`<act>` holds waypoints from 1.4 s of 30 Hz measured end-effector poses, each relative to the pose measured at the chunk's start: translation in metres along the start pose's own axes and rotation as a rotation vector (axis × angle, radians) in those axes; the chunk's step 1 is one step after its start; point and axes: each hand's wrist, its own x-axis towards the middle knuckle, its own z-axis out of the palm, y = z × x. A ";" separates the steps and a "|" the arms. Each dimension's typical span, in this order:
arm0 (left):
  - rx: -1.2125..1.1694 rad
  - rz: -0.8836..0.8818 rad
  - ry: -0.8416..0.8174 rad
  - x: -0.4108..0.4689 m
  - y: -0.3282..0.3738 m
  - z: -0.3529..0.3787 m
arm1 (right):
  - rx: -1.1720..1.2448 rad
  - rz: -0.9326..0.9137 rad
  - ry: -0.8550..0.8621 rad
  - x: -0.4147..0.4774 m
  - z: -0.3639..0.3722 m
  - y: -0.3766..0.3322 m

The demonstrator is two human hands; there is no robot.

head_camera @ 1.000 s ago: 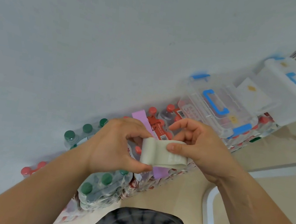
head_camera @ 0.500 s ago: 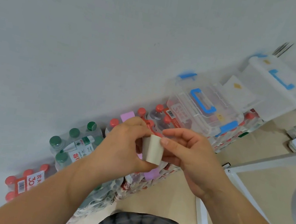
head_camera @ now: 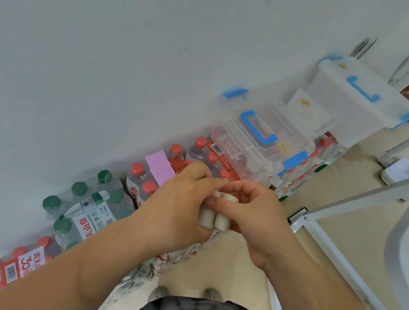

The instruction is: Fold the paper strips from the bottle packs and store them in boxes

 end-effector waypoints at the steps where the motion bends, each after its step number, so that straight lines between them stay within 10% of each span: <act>1: -0.019 0.007 0.006 0.002 0.001 0.002 | -0.002 0.001 0.010 0.002 -0.005 0.001; 12: -0.841 -0.378 0.061 0.040 0.047 0.054 | 0.272 -0.081 -0.020 0.011 -0.093 0.003; 42: -0.874 -0.444 0.217 0.221 0.162 0.155 | 0.258 -0.219 0.024 0.096 -0.295 -0.048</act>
